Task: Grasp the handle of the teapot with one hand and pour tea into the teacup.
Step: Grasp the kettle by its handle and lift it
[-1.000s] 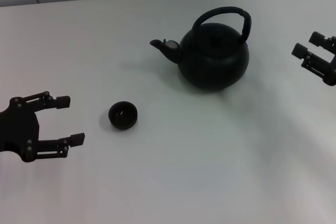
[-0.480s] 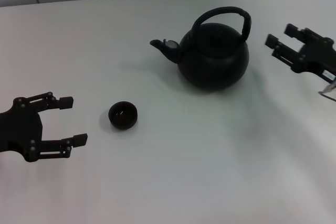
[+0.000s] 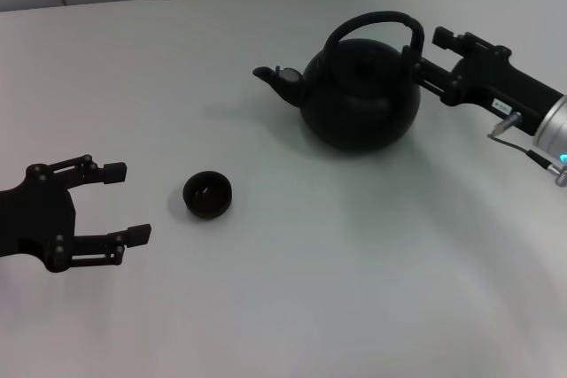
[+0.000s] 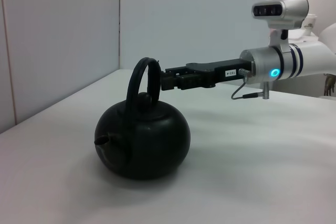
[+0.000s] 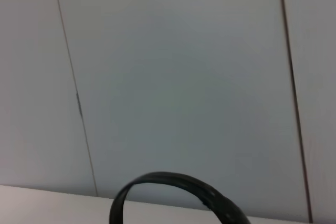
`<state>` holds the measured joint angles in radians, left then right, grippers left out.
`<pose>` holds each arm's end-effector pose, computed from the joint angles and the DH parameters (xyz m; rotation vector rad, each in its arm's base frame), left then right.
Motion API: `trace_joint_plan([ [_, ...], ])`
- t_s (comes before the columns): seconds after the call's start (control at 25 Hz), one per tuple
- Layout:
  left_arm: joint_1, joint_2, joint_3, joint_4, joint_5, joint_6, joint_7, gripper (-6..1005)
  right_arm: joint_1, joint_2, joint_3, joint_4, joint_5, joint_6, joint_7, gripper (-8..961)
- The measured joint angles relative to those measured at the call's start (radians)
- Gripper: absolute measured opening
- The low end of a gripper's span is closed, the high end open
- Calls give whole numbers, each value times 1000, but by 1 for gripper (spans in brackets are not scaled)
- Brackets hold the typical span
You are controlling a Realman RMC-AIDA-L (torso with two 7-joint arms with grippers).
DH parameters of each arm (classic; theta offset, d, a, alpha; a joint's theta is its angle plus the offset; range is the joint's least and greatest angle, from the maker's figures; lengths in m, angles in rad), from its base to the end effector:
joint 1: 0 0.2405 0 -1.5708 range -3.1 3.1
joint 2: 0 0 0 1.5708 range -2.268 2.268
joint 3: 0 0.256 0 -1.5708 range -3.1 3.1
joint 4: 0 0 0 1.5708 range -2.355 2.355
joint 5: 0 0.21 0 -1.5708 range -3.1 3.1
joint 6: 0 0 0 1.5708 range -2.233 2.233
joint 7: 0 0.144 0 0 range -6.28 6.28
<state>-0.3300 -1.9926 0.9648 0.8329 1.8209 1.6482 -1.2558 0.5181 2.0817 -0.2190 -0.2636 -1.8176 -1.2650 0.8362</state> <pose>-0.2835 0.2879 0.0299 -2.8361 -0.3179 -0.5877 0.3197 0.3402 -0.0052 -2.0668 0.6447 0.7982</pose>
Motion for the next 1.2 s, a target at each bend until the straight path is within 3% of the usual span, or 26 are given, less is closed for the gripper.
trace_joint_plan([
  [0.52, -1, 0, 0, 0, 0, -11, 5, 868, 48, 1, 9, 38, 33, 103, -13, 643],
  [1.2, -1, -5, 0, -3, 0, -22, 1, 867, 52, 1, 0, 35, 53, 109, -14, 640],
])
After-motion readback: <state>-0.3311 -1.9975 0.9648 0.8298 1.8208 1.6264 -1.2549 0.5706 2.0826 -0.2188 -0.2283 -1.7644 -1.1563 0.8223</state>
